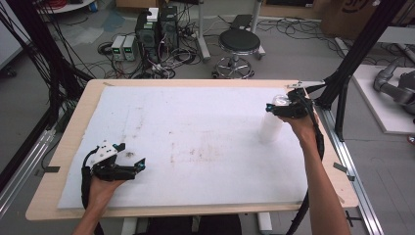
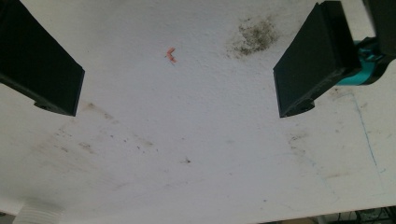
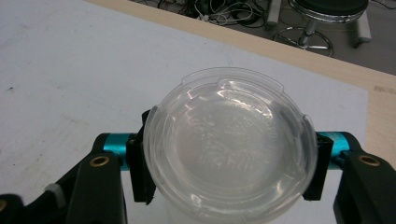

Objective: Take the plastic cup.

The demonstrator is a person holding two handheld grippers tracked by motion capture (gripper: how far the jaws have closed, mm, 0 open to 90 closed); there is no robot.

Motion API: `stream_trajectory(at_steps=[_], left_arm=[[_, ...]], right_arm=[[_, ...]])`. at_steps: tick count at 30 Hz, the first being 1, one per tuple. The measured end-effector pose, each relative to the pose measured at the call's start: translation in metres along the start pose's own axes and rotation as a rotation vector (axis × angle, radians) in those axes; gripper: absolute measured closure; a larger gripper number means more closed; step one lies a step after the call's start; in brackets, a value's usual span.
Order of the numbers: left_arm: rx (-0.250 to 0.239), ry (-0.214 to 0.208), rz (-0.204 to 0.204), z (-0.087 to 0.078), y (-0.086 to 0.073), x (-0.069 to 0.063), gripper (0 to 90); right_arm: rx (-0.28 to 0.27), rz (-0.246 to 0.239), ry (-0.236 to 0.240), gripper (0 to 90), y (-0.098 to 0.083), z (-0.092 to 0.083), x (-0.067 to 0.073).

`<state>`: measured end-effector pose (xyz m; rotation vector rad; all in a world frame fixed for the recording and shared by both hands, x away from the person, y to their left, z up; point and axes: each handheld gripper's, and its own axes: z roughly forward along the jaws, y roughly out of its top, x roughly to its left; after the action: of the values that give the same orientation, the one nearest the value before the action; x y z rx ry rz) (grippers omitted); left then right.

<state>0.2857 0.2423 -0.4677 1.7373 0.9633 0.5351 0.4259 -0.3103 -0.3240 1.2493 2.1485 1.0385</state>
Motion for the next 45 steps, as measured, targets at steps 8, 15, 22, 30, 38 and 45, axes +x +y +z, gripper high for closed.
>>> stream_trajectory(at_steps=[8,15,22,30,38,45], left_arm=[[0.003,0.0,0.001,0.001,0.0,0.0,1.7],[0.003,-0.001,0.001,0.0,0.0,0.0,1.8],[0.003,-0.002,-0.002,0.001,0.0,0.0,1.8],[0.005,-0.002,0.002,0.001,0.0,0.0,1.8],[0.002,0.0,0.001,0.001,0.0,0.0,1.7],[0.004,-0.003,-0.004,0.001,0.0,0.001,1.7]], right_arm=[[-0.009,0.001,0.009,37.8,0.004,-0.005,0.0],[-0.032,0.0,0.002,38.2,0.016,-0.016,0.001],[-0.064,-0.013,-0.012,38.7,0.042,-0.039,0.002],[-0.106,-0.033,-0.033,39.1,0.065,-0.065,0.003],[-0.112,-0.04,-0.04,39.2,0.067,-0.073,0.003],[-0.146,-0.071,0.006,39.2,0.067,-0.082,0.015]])
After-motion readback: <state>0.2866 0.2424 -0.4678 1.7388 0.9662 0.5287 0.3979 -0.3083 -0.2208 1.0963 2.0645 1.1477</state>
